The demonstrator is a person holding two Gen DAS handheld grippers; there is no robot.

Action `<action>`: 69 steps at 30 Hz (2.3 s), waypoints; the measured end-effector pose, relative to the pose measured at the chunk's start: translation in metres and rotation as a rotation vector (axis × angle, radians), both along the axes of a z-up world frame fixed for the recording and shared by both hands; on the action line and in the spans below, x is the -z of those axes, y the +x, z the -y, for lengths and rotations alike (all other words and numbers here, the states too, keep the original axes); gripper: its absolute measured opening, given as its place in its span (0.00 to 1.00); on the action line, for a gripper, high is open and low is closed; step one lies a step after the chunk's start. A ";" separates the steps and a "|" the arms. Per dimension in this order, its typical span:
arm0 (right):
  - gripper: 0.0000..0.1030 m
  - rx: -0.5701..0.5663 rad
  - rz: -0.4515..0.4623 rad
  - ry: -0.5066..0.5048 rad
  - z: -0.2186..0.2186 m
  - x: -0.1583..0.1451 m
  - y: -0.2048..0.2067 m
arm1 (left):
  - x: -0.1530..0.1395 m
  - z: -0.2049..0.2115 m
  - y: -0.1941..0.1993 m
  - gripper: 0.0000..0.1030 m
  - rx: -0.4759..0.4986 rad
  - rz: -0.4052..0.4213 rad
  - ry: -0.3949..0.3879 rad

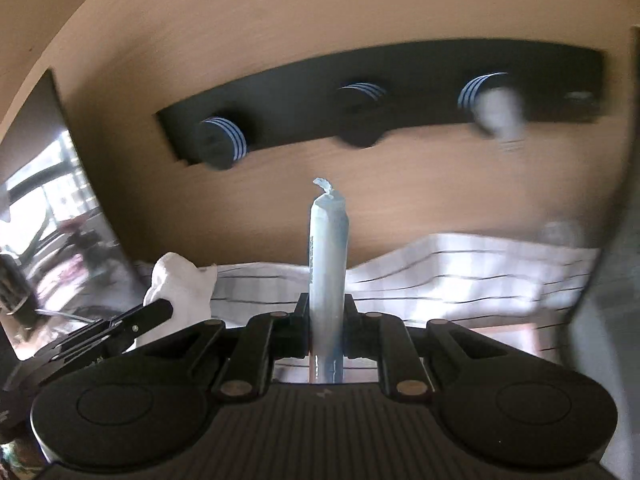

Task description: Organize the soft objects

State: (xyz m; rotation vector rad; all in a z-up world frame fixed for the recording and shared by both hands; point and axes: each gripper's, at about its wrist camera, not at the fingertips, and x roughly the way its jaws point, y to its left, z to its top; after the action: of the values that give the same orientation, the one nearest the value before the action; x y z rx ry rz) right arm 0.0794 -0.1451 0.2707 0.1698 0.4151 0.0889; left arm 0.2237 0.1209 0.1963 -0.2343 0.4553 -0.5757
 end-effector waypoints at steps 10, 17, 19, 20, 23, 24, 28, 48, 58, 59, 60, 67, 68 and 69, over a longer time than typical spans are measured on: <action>0.14 0.140 -0.042 0.056 0.108 0.031 -0.020 | 0.043 0.153 0.009 0.10 0.248 -0.181 -0.018; 0.14 0.186 -0.075 0.054 0.142 0.061 -0.020 | 0.103 0.213 0.030 0.17 0.282 -0.381 0.079; 0.14 0.185 -0.085 0.048 0.143 0.069 -0.018 | 0.119 0.214 0.030 0.17 0.232 -0.364 0.133; 0.14 0.186 -0.091 0.042 0.144 0.073 -0.015 | 0.124 0.212 0.028 0.17 0.212 -0.341 0.166; 0.14 0.186 -0.117 0.026 0.141 0.086 -0.007 | 0.123 0.196 0.029 0.17 0.212 -0.332 0.140; 0.14 0.186 -0.129 0.032 0.140 0.090 -0.002 | 0.121 0.186 0.031 0.17 0.218 -0.342 0.098; 0.14 0.119 -0.135 0.090 0.132 0.100 0.012 | 0.093 0.153 0.033 0.17 0.179 -0.316 -0.017; 0.83 -0.065 -0.017 -0.201 0.027 0.168 -0.033 | 0.083 -0.139 -0.072 0.17 -0.448 -0.279 0.051; 0.83 -0.381 -0.069 -0.380 -0.099 0.227 -0.041 | 0.108 -0.139 -0.118 0.17 -0.232 -0.309 0.167; 0.83 -0.393 -0.070 -0.398 -0.109 0.231 -0.043 | 0.106 -0.127 -0.122 0.17 -0.177 -0.259 0.228; 0.83 -0.405 -0.072 -0.421 -0.118 0.236 -0.043 | 0.104 -0.116 -0.124 0.17 -0.134 -0.219 0.281; 0.83 -0.443 -0.077 -0.474 -0.144 0.244 -0.044 | 0.101 -0.114 -0.096 0.18 -0.189 -0.209 0.323; 0.83 -0.433 -0.084 -0.467 -0.145 0.245 -0.043 | 0.103 -0.121 -0.090 0.19 -0.229 -0.227 0.297; 0.83 -0.423 -0.093 -0.461 -0.146 0.247 -0.043 | 0.108 -0.125 -0.081 0.19 -0.258 -0.244 0.281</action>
State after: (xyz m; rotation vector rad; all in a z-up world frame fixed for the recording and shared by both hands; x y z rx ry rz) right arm 0.0361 0.0005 0.0240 -0.3726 0.5488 0.3975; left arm 0.1432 0.2464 0.0882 -0.0911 0.7236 -0.2258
